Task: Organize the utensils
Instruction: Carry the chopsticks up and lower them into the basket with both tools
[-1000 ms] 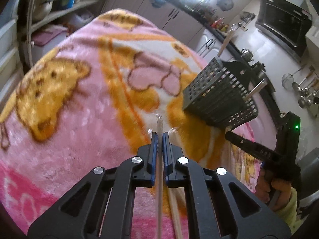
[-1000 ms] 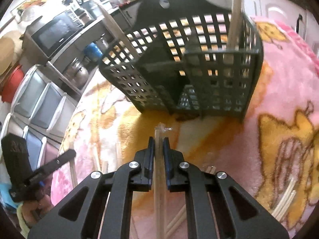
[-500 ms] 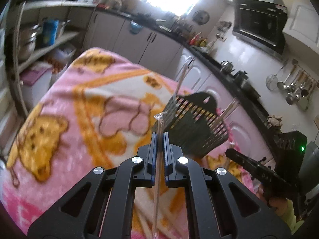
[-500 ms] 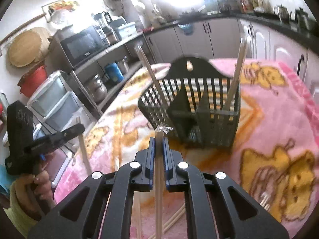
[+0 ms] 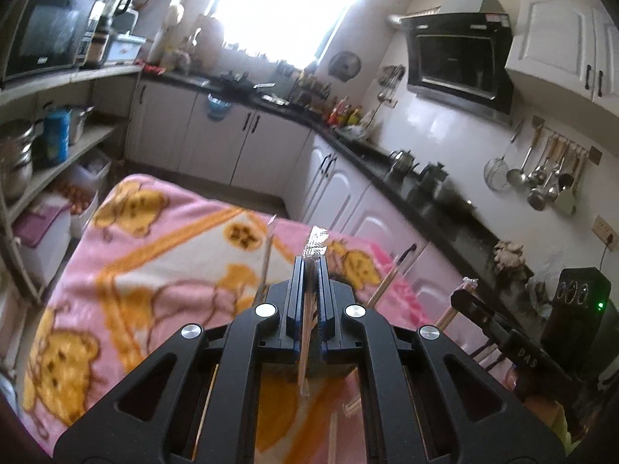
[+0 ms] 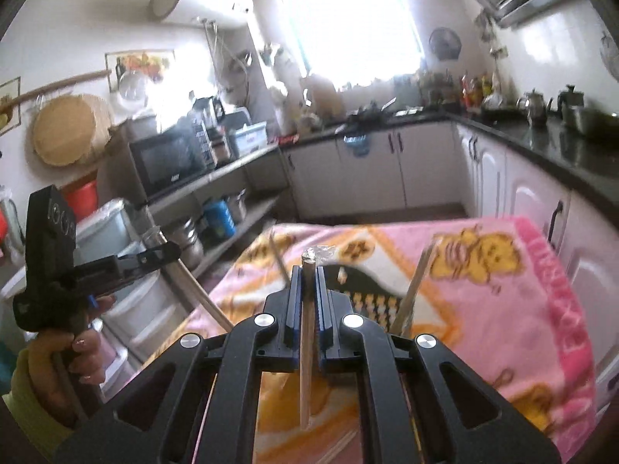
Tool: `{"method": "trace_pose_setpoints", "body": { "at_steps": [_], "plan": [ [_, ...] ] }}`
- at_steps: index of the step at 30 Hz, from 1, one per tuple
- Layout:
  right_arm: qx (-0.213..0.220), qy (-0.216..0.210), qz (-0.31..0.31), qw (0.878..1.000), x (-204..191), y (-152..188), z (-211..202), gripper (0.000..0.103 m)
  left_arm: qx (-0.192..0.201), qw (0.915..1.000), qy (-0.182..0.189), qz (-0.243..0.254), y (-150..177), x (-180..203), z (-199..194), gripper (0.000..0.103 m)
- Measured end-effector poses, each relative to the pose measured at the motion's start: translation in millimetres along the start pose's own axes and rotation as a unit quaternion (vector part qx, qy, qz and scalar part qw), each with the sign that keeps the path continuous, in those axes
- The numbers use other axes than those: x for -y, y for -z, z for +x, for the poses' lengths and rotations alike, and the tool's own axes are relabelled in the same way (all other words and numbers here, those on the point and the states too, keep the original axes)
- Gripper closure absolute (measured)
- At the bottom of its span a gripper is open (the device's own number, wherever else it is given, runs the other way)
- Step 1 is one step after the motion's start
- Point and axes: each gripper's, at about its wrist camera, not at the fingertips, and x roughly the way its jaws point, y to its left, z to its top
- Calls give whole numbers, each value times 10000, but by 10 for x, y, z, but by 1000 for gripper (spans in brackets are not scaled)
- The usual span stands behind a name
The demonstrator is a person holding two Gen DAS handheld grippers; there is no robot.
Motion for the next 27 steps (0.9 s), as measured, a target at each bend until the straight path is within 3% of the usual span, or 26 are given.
{"method": "trace_pose_setpoints", "body": {
  "at_steps": [5, 13, 27],
  "plan": [
    [420, 211, -114, 9988, 52, -282, -51, 97, 275, 9994, -7, 200, -289, 159, 1, 102],
    [695, 598, -270, 9954, 149, -479, 84, 97, 427, 9980, -141, 437, -515, 265, 202, 102],
    [475, 1025, -374, 9929, 401, -125, 660, 97, 38, 9988, -304, 385, -150, -45, 810, 102]
  ]
}}
